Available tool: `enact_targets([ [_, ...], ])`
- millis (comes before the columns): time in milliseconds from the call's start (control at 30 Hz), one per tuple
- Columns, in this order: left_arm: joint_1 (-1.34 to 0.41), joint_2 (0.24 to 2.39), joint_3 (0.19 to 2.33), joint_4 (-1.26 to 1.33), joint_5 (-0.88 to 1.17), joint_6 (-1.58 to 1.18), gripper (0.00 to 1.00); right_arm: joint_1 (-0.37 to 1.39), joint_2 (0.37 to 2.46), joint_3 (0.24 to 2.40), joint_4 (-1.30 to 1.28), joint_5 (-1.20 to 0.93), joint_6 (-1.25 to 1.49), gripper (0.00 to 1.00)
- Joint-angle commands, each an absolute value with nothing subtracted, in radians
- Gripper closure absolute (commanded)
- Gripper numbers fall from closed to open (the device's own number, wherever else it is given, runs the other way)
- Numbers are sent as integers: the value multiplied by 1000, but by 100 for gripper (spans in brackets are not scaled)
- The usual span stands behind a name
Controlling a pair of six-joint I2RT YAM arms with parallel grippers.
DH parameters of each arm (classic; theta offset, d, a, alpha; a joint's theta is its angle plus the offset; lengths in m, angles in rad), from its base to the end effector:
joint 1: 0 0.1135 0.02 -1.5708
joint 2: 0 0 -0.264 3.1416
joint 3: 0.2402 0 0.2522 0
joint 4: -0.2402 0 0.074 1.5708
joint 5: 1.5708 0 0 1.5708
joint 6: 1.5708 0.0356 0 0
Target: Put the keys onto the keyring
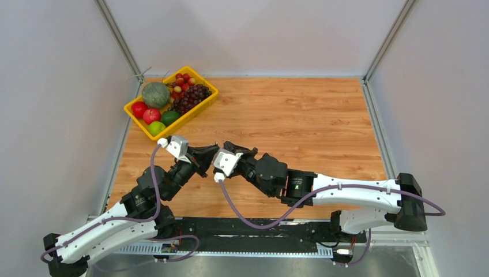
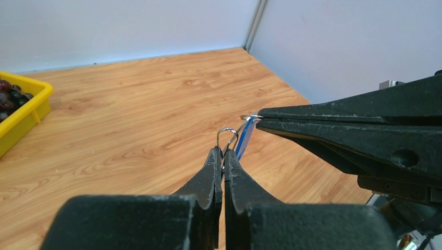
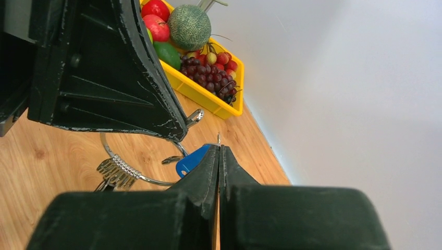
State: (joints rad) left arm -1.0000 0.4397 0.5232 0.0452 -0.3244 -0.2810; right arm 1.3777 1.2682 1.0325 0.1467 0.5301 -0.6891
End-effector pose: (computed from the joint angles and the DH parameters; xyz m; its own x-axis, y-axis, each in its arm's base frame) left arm 0.0782 -0.1008 0.3199 -0.1072 -0.3195 -0.9415 0.6214 0.7176 -0.3143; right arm 0.0748 0.2888 0.3573 0.4638 -0.4869 -0.7402 -0.5898 0.4538 -0.6680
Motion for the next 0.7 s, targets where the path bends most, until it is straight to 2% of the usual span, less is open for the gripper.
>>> enact_targets([
  [0, -1003, 439, 537, 90, -344, -283, 100, 1376, 1293, 1052, 146, 525, -652, 100],
  [667, -1003, 438, 543, 76, -349, -285, 100, 1376, 1360, 1116, 155, 539, -678, 100],
])
